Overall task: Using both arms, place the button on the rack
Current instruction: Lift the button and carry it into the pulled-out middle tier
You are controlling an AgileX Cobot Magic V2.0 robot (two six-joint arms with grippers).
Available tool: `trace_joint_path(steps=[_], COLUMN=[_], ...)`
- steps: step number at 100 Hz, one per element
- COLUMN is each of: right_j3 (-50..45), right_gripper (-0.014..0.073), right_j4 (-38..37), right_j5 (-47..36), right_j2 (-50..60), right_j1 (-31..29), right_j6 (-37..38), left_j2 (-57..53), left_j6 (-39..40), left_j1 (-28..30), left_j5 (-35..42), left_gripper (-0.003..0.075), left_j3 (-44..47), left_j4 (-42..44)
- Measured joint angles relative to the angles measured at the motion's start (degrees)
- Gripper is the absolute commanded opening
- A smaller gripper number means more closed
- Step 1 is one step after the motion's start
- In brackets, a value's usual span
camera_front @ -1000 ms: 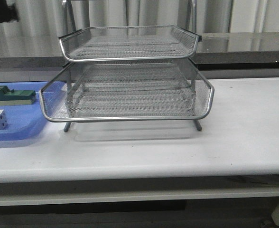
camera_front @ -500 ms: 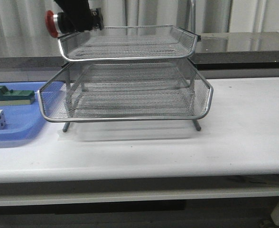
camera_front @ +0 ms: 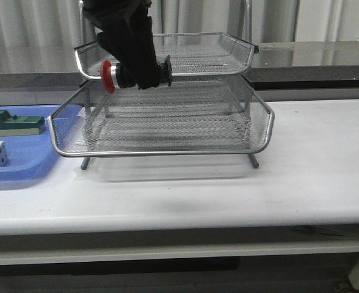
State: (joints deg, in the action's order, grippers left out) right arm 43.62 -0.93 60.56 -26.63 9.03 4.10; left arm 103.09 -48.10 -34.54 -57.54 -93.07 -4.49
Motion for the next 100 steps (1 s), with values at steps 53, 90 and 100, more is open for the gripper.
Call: trace_joint_path(steps=[53, 90, 100], right_j3=[0.0, 0.0, 0.0], right_gripper=[-0.007, -0.007, -0.007], right_j4=[0.0, 0.0, 0.0], right_j5=[0.0, 0.0, 0.0], right_j2=[0.0, 0.0, 0.0], right_j1=[0.0, 0.0, 0.0], right_j6=[0.0, 0.0, 0.0], left_j2=[7.5, 7.5, 7.5], left_j6=[0.0, 0.0, 0.0], left_j1=[0.0, 0.0, 0.0], left_j5=[6.3, 6.4, 6.4], left_gripper=[0.0005, 0.0484, 0.0506], left_j3=[0.4, 0.4, 0.4], left_j4=[0.4, 0.4, 0.4])
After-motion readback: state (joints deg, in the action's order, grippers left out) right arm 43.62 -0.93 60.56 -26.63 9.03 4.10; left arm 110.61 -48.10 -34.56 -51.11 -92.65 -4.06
